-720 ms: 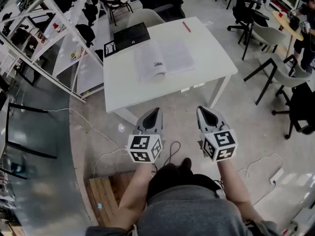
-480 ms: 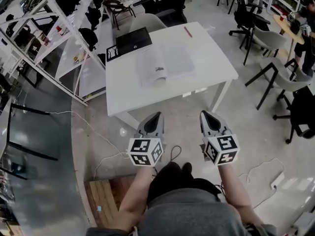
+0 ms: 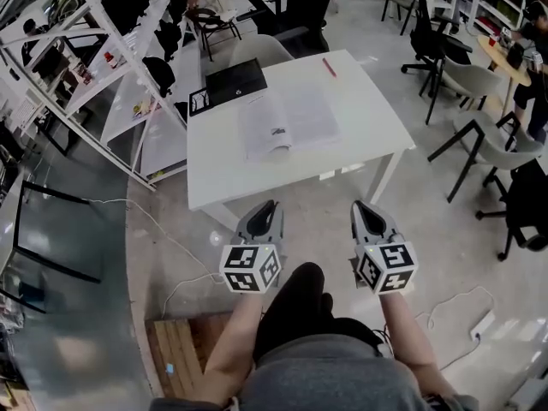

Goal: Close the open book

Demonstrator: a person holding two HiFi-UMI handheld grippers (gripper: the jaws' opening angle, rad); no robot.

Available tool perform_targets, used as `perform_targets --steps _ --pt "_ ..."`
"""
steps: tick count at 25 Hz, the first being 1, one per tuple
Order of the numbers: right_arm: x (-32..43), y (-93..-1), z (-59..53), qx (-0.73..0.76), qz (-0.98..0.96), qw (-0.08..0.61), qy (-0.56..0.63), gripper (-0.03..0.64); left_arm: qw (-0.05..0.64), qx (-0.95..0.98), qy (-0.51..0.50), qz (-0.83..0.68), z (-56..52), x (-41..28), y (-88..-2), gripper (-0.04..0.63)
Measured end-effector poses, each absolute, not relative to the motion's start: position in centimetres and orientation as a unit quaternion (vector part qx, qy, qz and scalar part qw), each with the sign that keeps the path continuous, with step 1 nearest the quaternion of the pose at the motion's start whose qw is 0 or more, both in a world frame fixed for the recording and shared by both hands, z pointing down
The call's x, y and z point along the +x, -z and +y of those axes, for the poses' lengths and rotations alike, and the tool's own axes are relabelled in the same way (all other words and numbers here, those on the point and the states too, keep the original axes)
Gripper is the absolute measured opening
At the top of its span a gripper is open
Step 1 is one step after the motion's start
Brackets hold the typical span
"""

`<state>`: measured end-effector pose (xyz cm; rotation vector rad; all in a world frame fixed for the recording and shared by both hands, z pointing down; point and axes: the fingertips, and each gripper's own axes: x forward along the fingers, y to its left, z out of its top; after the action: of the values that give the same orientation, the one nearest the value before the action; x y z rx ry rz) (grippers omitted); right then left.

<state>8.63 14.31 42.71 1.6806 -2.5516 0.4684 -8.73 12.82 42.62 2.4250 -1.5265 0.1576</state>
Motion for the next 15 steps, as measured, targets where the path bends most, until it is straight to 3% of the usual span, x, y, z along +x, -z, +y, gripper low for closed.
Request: perform_targets --steps 15 --pt "10.9 -42.6 11.0 0.553 -0.818 0.021 -0.155 0.002 0.165 0.832 -0.056 -0.526 9.3 -7.8 -44.1 0.135"
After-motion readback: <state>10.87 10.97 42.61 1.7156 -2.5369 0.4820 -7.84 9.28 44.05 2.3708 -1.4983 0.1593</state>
